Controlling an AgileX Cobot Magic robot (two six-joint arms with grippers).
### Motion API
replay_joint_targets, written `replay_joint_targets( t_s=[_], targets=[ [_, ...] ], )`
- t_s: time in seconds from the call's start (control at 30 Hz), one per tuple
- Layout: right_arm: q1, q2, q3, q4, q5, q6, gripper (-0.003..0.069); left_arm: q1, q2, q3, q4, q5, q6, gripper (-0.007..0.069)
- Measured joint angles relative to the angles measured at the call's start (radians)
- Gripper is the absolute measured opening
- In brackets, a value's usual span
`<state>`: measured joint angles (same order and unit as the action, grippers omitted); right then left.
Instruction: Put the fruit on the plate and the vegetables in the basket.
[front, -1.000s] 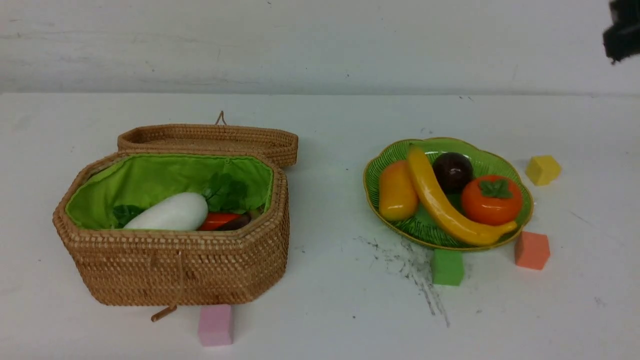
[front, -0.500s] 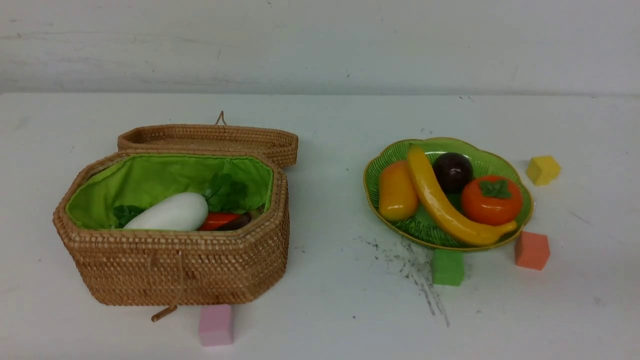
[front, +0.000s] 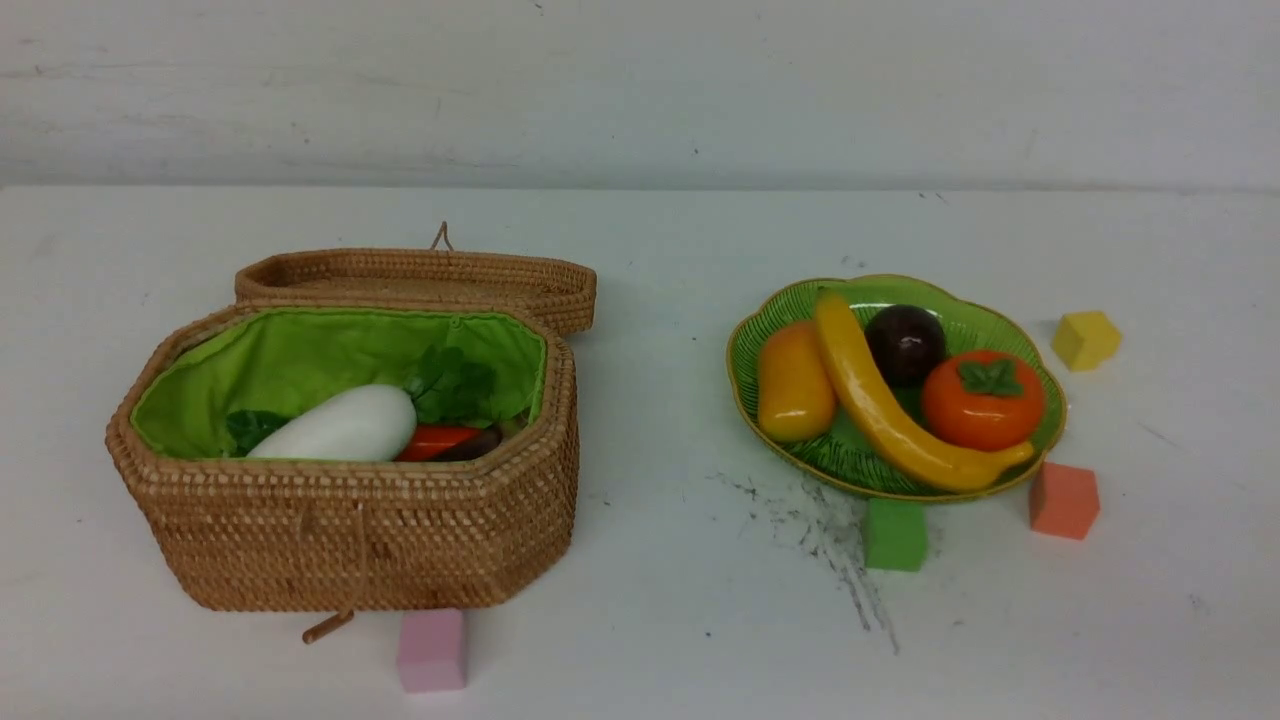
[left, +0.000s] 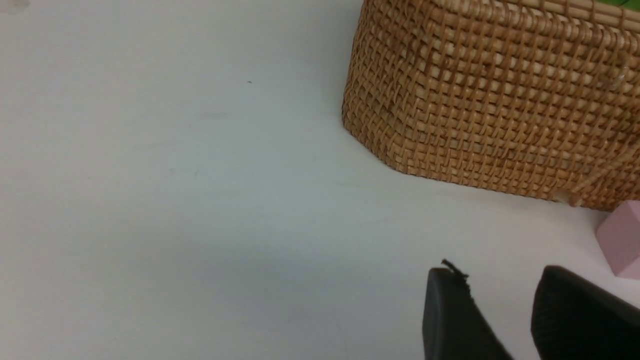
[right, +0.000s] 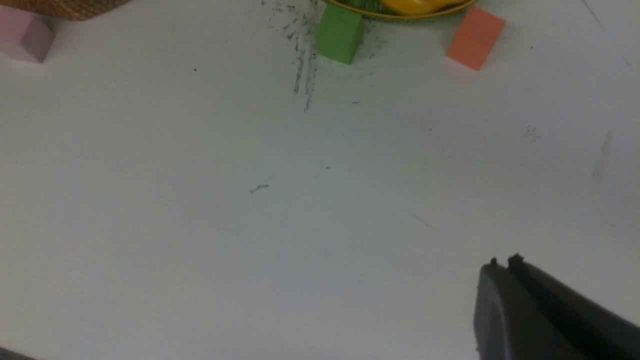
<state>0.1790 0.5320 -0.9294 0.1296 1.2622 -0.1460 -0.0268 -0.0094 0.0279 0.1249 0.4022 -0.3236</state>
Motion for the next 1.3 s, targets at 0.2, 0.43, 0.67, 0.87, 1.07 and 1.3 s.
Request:
replay_joint_targets(
  t_s=[0.2, 0.43, 0.67, 0.87, 1.07, 1.3],
  targets=[
    [-0.078, -0.125, 0.016, -0.04, -0.026, -0.001, 0.0003, 0.0, 0.0, 0.0, 0.0, 0.0, 0.0, 0.0239],
    [-0.168, -0.33, 0.232, -0.161, -0.284, 0.097, 0.0008, 0.0, 0.0, 0.0, 0.0, 0.0, 0.0, 0.0239],
    [-0.209, -0.521, 0.501, -0.179, -0.457, 0.151, 0.0011, 0.0, 0.0, 0.0, 0.0, 0.0, 0.0, 0.0239],
    [-0.237, -0.547, 0.682, -0.182, -0.694, 0.154, 0.0018, 0.0, 0.0, 0.001, 0.0, 0.0, 0.0, 0.0239],
    [-0.244, -0.547, 0.823, -0.181, -0.732, 0.156, 0.0022, 0.0, 0.0, 0.001, 0.0, 0.0, 0.0, 0.0239],
    [-0.244, -0.547, 0.93, -0.171, -0.811, 0.157, 0.0028, 0.0, 0.0, 0.001, 0.0, 0.0, 0.0, 0.0239]
  ],
)
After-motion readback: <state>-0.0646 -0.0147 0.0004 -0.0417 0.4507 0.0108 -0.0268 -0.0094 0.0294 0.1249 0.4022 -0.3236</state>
